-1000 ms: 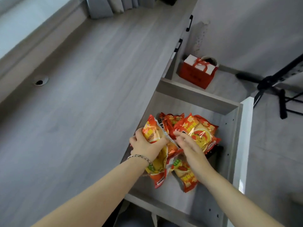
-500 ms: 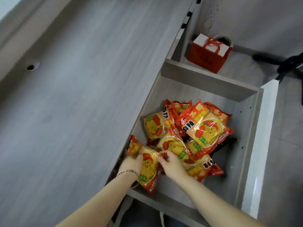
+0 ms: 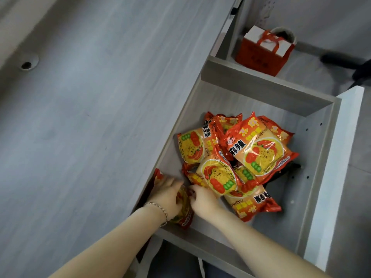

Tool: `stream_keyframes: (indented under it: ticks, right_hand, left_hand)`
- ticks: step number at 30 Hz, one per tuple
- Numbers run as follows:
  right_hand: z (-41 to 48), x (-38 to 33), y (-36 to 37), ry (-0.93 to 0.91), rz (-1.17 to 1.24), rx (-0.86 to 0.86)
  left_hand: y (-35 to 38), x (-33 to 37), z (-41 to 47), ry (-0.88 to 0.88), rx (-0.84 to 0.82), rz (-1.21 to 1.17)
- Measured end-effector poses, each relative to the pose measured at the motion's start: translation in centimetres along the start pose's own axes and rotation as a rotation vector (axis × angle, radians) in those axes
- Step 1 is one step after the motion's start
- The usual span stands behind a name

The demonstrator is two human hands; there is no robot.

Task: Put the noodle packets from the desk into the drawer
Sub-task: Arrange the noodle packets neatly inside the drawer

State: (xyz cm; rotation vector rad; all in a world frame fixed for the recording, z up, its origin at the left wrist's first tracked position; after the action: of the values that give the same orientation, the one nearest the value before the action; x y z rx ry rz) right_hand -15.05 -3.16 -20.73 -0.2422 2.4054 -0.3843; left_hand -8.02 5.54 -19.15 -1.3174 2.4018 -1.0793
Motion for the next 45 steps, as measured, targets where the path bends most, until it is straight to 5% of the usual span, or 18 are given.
stream_keyframes:
  ticks: [2,7,11,15,17,22,24,28,34,37,39,43,45]
  right_hand:
    - [-0.9,0.0,-2.2,-0.059,0.005,0.09]
    - [-3.5,0.1,-9.2,-0.199,-0.111,0.754]
    - [-1.9,2.1,-9.6,0.091,-0.267,0.479]
    - [-1.7,1.5,-10.2,-0.033,-0.021,0.485]
    - [-2.3,1.3,-10.7,-0.102,0.129,0.497]
    - [-5.2,1.1,-13.1,-0.229,0.393,0.657]
    - [-5.2,1.3,-13.0,-0.201,0.565,0.585]
    - [-4.0,2.0,-9.5,-0.072,0.81,0.244]
    - [-1.7,2.8,-2.2,0.131,0.819,0.03]
    - [-0.9,2.3,0.8,0.1,0.634,0.068]
    - [-0.7,2.2,1.2,0.072,0.552,0.112]
    - [-0.7,2.8,0.8,0.021,0.576,0.177]
    - [-0.6,3.0,0.5,0.031,0.623,0.196]
  left_hand:
    - [0.3,0.0,0.5,-0.006,-0.064,0.097]
    - [1.6,0.9,1.5,-0.106,-0.137,0.245]
    - [2.3,1.4,1.6,-0.125,-0.169,0.361]
    - [2.1,1.2,1.4,-0.126,-0.186,0.395]
    - [1.0,1.2,1.4,-0.135,-0.142,0.162]
    - [-2.8,1.4,0.6,-0.154,-0.022,-1.223]
    - [-3.6,1.4,0.4,-0.147,0.002,-1.34]
    - [-5.4,0.7,0.0,-0.104,0.284,-0.964]
    - [-2.4,-1.4,-0.5,-0.362,0.14,-0.186]
    - [-1.6,-1.6,-0.9,-0.369,0.21,-0.063]
    - [-1.0,-1.4,-0.9,-0.32,0.178,-0.075]
    - [-1.0,-0.1,-0.3,0.006,0.193,0.38]
    - [-1.2,0.5,0.4,0.11,0.124,0.416]
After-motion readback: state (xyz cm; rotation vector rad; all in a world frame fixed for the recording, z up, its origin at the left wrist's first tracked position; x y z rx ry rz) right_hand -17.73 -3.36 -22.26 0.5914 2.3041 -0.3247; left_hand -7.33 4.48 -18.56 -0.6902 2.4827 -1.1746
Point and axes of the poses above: each hand's wrist, its own z-axis towards the middle knuckle, its own y-axis out of the palm, x = y × z, the point moved 5 cm from there along z, towards the middle knuckle, and after that the axes turned 7 degrees about z, right-handed, at the moved point
